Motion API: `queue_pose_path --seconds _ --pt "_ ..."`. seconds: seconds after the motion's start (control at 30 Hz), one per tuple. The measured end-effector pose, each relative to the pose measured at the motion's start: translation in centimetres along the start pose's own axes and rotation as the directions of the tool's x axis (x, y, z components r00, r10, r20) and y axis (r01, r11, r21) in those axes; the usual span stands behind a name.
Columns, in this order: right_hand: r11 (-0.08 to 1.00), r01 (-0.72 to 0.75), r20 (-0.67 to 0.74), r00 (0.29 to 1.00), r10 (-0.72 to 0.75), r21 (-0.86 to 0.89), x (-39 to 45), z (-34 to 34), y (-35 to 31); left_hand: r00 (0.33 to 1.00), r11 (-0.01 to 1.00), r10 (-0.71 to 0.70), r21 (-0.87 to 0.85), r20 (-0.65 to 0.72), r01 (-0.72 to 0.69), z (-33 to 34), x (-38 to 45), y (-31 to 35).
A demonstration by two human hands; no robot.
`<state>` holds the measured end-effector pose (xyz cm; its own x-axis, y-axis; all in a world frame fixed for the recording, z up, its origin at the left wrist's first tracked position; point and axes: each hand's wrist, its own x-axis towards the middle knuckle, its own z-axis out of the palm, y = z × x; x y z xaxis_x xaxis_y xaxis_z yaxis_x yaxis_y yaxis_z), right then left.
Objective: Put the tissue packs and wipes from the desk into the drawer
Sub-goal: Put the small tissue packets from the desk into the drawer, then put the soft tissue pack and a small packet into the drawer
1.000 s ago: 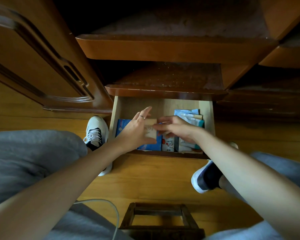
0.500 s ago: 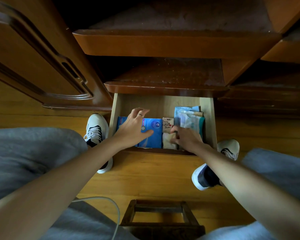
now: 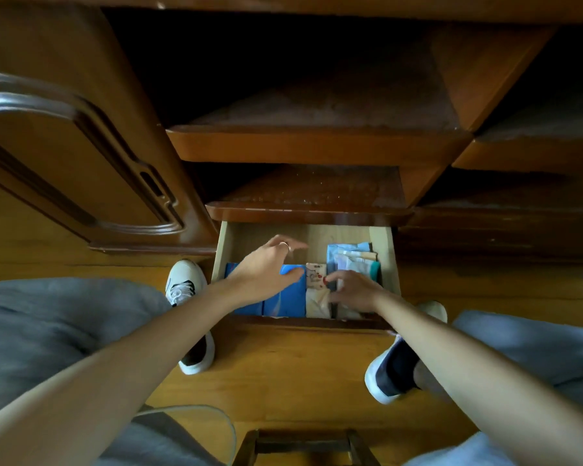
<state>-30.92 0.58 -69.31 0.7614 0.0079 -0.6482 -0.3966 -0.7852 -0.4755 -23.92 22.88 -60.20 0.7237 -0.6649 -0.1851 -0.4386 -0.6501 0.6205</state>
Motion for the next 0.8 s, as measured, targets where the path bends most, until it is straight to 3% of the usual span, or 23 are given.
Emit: queue_pose_path --seconds 0.13,0.2,0.27,0.37,0.43,0.5,0.57,0.67,0.8 --pt "0.997 0.053 -0.027 0.998 -0.051 0.054 -3.9 -5.4 -2.2 0.973 0.98 0.198 0.048 -0.122 -0.193 -5.9 0.2 5.5" --pt "0.973 0.169 -0.089 0.984 -0.157 0.155 -7.2 -10.1 -5.0 0.898 0.941 0.338 0.128 -0.281 -0.314 -10.1 0.9 9.2" --pt "0.934 0.297 -0.214 0.943 -0.255 0.197 -11.5 -15.5 -8.3 0.768 0.881 0.471 0.196 -0.433 -0.43 -14.9 1.7 13.3" --pt "0.834 0.528 -0.485 0.778 -0.399 0.161 -18.4 -23.4 -12.5 0.579 0.804 0.588 0.328 -0.565 -0.496 -21.8 3.4 18.9" --pt "0.755 0.645 -0.65 0.625 -0.432 0.118 -22.1 -28.2 -14.6 0.528 0.813 0.576 0.372 -0.624 -0.448 -25.6 5.0 21.8" --pt "0.73 0.683 -0.773 0.48 -0.415 0.033 -23.9 -32.4 -16.4 0.522 0.859 0.509 0.363 -0.684 -0.361 -28.4 7.1 23.7" --pt "0.819 0.568 -0.852 0.389 -0.349 -0.076 -23.4 -36.0 -17.5 0.578 0.895 0.446 0.354 -0.683 -0.272 -30.1 10.0 24.4" --pt "0.941 0.328 -0.875 0.426 -0.23 -0.088 -20.2 -40.6 -17.8 0.664 0.893 0.405 0.427 -0.628 -0.141 -31.1 14.1 23.5" --pt "0.986 0.052 -0.827 0.538 -0.162 -0.159 -14.7 -44.0 -17.1 0.743 0.806 0.343 0.586 -0.574 0.08 -32.0 18.9 20.7"
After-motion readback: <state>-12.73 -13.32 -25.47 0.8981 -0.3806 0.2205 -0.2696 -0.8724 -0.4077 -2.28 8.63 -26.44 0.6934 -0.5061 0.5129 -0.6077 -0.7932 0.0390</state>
